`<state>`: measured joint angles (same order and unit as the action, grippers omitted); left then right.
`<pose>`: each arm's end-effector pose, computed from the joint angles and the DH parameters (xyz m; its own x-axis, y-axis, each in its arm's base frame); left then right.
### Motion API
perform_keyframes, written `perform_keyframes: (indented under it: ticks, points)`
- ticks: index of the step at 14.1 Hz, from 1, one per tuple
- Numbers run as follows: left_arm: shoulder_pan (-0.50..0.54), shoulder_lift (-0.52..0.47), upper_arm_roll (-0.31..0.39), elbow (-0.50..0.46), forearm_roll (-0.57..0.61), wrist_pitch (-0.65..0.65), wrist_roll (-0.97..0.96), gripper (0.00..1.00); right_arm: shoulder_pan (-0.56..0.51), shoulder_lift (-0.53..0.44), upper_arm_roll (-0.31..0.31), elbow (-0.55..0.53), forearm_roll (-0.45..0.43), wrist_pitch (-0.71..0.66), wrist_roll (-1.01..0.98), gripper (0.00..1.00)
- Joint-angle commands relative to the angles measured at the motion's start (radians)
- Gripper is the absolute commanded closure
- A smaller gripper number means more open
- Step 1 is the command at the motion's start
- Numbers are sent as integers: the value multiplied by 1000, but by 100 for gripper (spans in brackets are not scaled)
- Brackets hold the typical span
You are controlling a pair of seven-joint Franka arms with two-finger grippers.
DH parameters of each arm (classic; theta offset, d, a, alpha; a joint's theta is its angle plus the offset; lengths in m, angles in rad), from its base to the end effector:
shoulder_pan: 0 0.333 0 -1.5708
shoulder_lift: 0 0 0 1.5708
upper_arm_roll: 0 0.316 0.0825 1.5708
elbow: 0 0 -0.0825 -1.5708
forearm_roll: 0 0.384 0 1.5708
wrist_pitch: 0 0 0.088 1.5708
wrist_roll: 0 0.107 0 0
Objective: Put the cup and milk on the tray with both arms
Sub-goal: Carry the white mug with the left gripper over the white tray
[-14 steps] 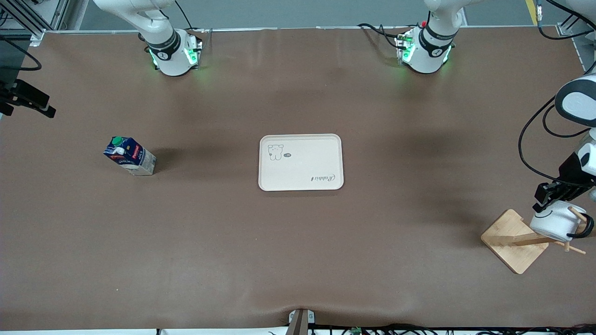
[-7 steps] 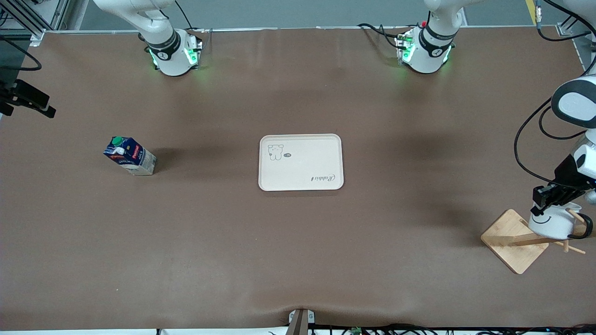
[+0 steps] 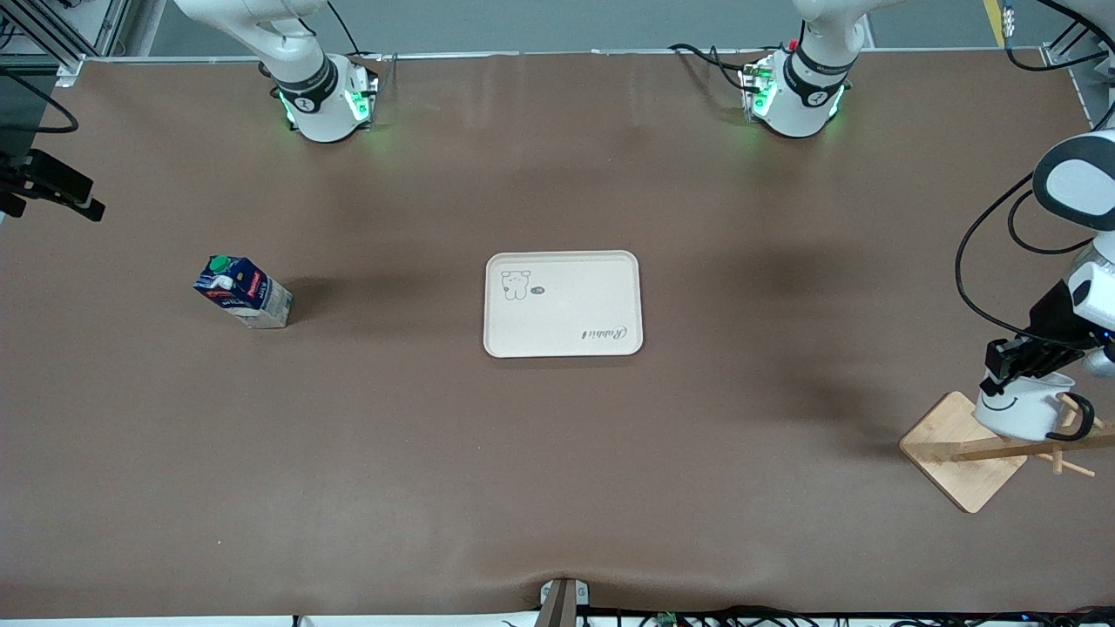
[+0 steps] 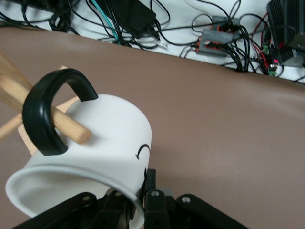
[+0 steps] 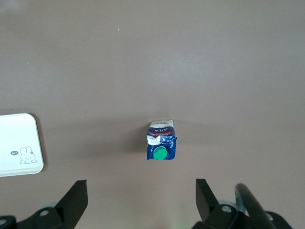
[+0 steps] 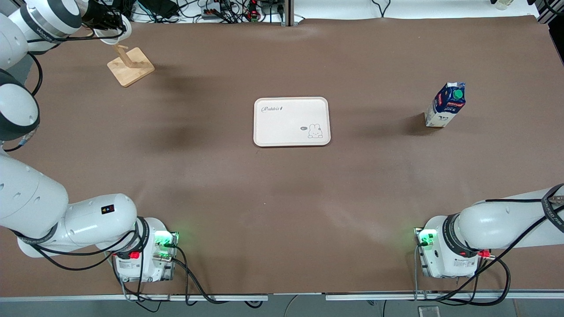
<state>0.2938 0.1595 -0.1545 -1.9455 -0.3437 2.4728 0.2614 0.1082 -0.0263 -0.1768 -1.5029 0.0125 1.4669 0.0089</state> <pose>0.6177 0.0914 0.4402 0.9103 0.1511 0.3855 0.0679 -0.9729 0.2212 0.5345 -0.0368 0.6613 0.9971 -0.0760 -0.0102 -0.0762 -0.9969 -0.0170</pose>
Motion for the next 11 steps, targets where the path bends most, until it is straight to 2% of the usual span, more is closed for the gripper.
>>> perform_keyframes:
  ticks: [1, 4, 5, 8, 11]
  points:
    - [2, -40, -27, -1, -12, -89, -23, 100, -5, 2, 3, 7, 0, -3, 2, 0]
    - [1, -75, -33, 13, 2, -179, -76, 100, -8, 2, 3, 7, 0, -3, 2, 0]
    - [1, -80, -46, 20, 47, -193, -100, 100, -8, 2, 3, 7, 0, -3, 2, 0]
    - [1, -87, -109, 72, 167, -277, -229, 100, -8, 2, 3, 9, -2, -2, 2, 0]
    - [-1, -83, -174, 94, 186, -345, -319, 100, -12, 2, 3, 9, -3, 0, 2, 0]
